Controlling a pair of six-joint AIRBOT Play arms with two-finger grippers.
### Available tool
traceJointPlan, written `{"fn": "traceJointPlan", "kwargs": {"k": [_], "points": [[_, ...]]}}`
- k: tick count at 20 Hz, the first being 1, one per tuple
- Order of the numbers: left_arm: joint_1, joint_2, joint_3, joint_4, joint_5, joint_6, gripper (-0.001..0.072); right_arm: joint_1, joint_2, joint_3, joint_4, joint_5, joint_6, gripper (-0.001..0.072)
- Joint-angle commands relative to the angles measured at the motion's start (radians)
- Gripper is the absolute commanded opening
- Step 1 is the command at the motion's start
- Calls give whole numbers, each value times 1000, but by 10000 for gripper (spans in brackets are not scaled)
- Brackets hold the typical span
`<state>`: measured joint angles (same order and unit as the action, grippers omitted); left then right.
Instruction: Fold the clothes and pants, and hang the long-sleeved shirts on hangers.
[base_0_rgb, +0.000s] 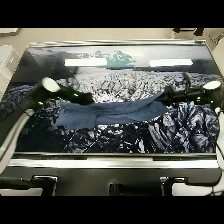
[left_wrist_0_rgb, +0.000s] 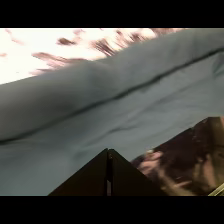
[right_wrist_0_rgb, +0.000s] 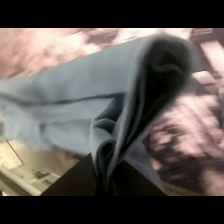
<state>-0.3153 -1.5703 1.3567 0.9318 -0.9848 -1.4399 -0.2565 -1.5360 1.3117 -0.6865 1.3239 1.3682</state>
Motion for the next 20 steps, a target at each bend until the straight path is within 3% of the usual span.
{"fn": "traceJointPlan", "kwargs": {"k": [1, 6, 9, 12, 16, 20], "points": [[-150, -95, -69, -78, 209, -142, 20, 53, 173, 4, 24, 39, 43, 32], [-295, -226, -68, -408, 429, -169, 19, 69, 389, 4, 52, 46, 102, 32], [-410, -293, -11, -684, 591, -168, 18, 69, 463, 4, 48, 94, 146, 33], [-528, -405, 183, -772, 623, -169, 18, 69, 478, 4, 45, 126, 169, 33], [-525, -473, 288, -727, 521, -145, 17, 68, 462, 4, -2, 71, 181, 33], [-316, -401, 286, -250, 168, -163, 15, 74, 373, 4, 168, 16, 120, 32]]}}
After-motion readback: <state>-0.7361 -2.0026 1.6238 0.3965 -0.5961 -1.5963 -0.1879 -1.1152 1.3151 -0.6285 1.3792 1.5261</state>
